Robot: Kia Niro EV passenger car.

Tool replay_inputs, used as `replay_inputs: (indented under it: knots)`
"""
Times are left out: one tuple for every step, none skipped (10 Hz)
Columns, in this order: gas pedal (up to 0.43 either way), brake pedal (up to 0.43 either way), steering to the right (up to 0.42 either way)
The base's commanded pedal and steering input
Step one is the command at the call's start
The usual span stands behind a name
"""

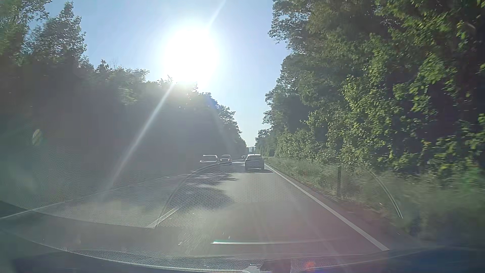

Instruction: Follow the waypoints while adhering to traffic rules and regulations

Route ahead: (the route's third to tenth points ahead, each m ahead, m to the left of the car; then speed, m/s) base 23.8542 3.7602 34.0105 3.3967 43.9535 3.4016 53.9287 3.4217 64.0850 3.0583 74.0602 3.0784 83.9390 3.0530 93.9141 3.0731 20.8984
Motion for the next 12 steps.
replay_inputs:
  knots:
    - [0.059, 0.0, 0.001]
    - [0.059, 0.0, 0.001]
    - [0.059, 0.0, 0.001]
    - [0.059, 0.0, 0.001]
    - [0.059, 0.0, 0.001]
    - [0.059, 0.0, 0.001]
    - [0.059, 0.0, 0.001]
    - [0.059, 0.0, 0.001]
    - [0.059, 0.0, 0.001]
    - [0.059, 0.0, 0.001]
    - [0.059, 0.0, 0.001]
    - [0.059, 0.0, 0.001]
